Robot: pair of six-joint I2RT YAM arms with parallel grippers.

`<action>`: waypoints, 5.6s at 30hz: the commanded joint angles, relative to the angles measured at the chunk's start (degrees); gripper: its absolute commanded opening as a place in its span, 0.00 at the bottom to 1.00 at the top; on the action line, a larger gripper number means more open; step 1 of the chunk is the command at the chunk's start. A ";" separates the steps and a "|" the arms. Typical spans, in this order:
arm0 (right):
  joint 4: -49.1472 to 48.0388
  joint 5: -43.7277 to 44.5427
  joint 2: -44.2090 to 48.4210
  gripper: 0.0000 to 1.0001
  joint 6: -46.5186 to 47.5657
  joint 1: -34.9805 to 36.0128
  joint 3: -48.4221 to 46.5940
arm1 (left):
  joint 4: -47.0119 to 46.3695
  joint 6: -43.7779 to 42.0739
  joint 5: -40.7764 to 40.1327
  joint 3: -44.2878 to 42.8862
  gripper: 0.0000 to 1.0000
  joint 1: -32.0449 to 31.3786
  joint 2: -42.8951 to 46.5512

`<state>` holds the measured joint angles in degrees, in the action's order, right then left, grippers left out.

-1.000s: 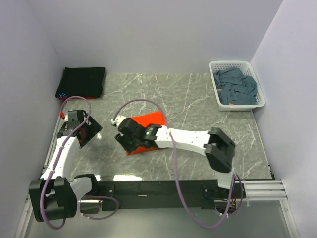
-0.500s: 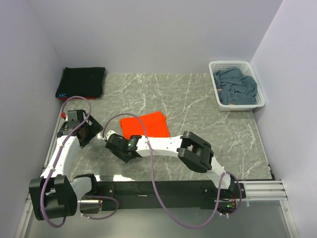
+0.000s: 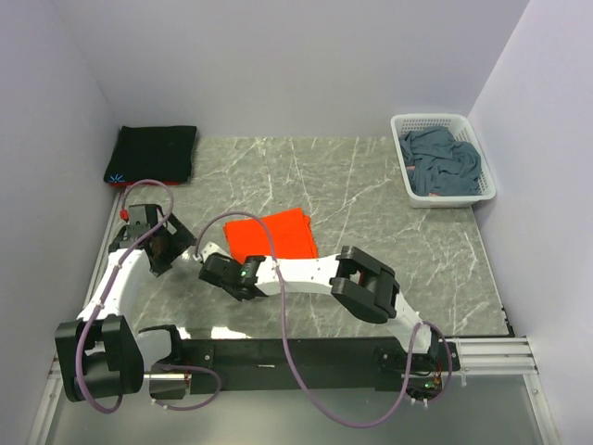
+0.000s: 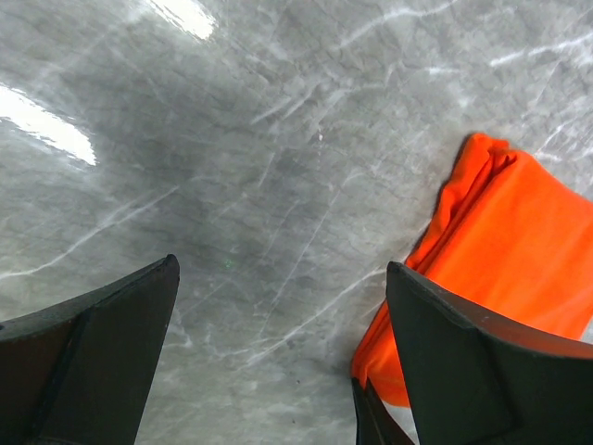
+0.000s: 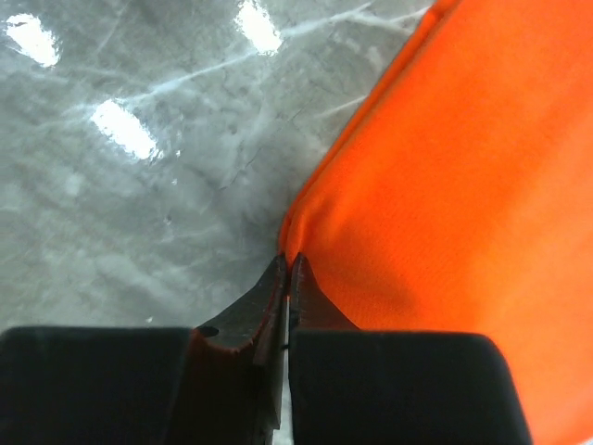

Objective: Fold and stack the t-shirts
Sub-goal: Neatly place the folded tshirt to the corner

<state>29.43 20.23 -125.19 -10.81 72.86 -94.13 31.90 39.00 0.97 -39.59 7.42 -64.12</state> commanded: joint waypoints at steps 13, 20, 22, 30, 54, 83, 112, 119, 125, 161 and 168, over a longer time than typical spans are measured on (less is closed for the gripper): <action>-10.00 -9.59 14.71 0.00 -7.03 -4.13 8.87 | -18.07 9.40 23.71 9.09 0.99 -0.21 -0.66; -13.52 -13.28 15.85 0.00 -9.31 -5.45 11.68 | -25.47 14.08 25.48 13.31 0.99 -3.37 -1.53; -14.49 -14.16 16.11 0.00 -9.76 -5.97 12.47 | -27.67 16.44 26.70 14.80 0.99 -4.43 -2.32; -17.38 -16.62 17.34 0.00 -10.99 -6.68 14.05 | -39.18 22.25 25.22 18.85 0.99 -9.53 -7.42; -22.93 -18.03 21.56 0.00 -13.98 -7.91 20.91 | -49.30 28.58 19.86 23.51 0.79 -14.89 -13.31; -16.34 -18.82 30.43 0.65 -14.59 -9.92 31.17 | -26.03 6.71 9.14 0.25 0.01 -15.77 -21.48; 3.53 -13.90 63.31 0.89 -15.83 -24.69 50.45 | -5.80 -20.54 -9.67 -72.71 0.01 -8.21 -63.14; 5.02 -15.13 60.94 0.89 -13.63 -26.89 45.62 | -7.64 -22.92 -9.85 -83.71 0.01 -5.68 -67.63; 7.48 -15.83 57.86 0.87 -12.48 -27.42 42.02 | -9.49 -25.72 -9.67 -85.73 0.01 -2.86 -66.66; 14.78 -16.98 47.14 0.81 -11.96 -27.60 32.96 | -9.13 -35.05 -2.45 -96.72 0.02 12.09 -72.72; 14.69 -17.06 46.09 0.81 -11.78 -27.68 33.57 | -11.86 -36.45 -6.59 -96.20 0.11 12.00 -76.59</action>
<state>43.55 3.36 -78.67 -23.05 45.58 -58.63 24.49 4.71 -2.63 -133.84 19.38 -140.27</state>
